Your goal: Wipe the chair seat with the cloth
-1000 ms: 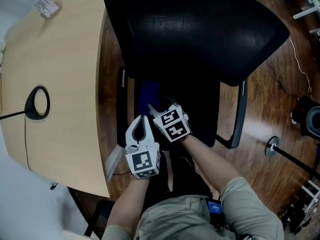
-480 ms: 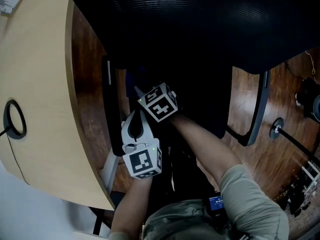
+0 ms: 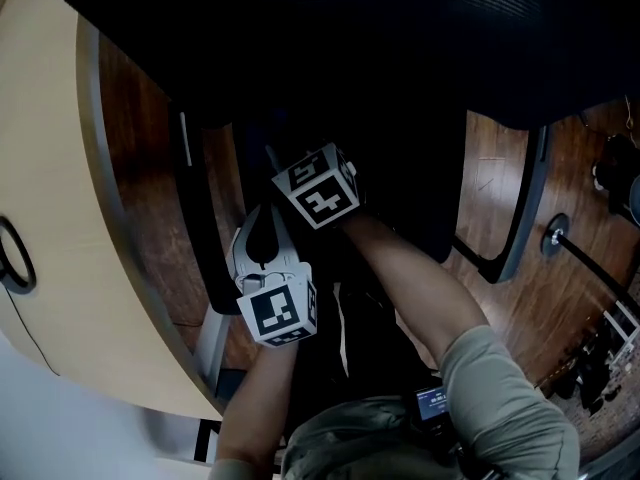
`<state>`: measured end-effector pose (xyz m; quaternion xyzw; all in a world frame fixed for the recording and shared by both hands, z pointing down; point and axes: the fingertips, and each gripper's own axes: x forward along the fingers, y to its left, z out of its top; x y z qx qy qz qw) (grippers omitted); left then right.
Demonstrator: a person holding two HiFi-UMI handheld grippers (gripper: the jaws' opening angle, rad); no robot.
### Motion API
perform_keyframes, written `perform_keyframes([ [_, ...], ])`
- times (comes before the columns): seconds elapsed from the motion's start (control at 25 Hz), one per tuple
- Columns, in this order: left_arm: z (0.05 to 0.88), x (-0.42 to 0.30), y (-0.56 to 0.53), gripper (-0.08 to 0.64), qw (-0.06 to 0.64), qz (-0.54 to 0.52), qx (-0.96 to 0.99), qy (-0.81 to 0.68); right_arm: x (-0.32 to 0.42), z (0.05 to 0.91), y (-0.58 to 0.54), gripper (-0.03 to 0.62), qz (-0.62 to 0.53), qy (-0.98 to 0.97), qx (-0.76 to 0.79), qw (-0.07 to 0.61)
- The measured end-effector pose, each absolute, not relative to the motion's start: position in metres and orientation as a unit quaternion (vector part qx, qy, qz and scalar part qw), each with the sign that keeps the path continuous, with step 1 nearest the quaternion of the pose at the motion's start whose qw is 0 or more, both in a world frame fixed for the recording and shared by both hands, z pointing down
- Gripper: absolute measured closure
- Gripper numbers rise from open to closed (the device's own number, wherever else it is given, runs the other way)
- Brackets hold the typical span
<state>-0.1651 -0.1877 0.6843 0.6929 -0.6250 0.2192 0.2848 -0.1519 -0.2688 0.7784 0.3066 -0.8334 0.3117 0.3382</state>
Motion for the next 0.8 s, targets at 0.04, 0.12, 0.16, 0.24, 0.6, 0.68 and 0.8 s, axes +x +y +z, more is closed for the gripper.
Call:
perform_keyframes([
  [0.04,0.683,-0.159,-0.189,0.555,0.285,0.221,0.696,-0.621,-0.142,0.775,-0.27,0.463,0.314,-0.83,0.314,0.338],
  [0.12,0.68,-0.146,-0.192,0.555,0.286,0.221,0.704,-0.612,-0.119,0.77,-0.272,0.463,0.319,-0.823,0.332,0.333],
  [0.16,0.679,-0.139,-0.193,0.555,0.286,0.22,0.709,-0.606,-0.106,0.768,-0.273,0.463,0.321,-0.819,0.343,0.33],
  [0.24,0.677,-0.12,-0.197,0.555,0.285,0.218,0.722,-0.592,-0.074,0.766,-0.274,0.463,0.326,-0.807,0.37,0.327],
  [0.6,0.68,-0.029,-0.196,0.555,0.278,0.216,0.766,-0.538,0.099,0.762,-0.273,0.463,0.343,-0.727,0.501,0.32],
  [0.68,0.682,-0.013,-0.195,0.555,0.278,0.218,0.771,-0.53,0.133,0.76,-0.27,0.463,0.35,-0.704,0.531,0.315],
  [0.8,0.681,0.007,-0.194,0.555,0.273,0.217,0.779,-0.521,0.177,0.761,-0.261,0.465,0.36,-0.669,0.57,0.313],
])
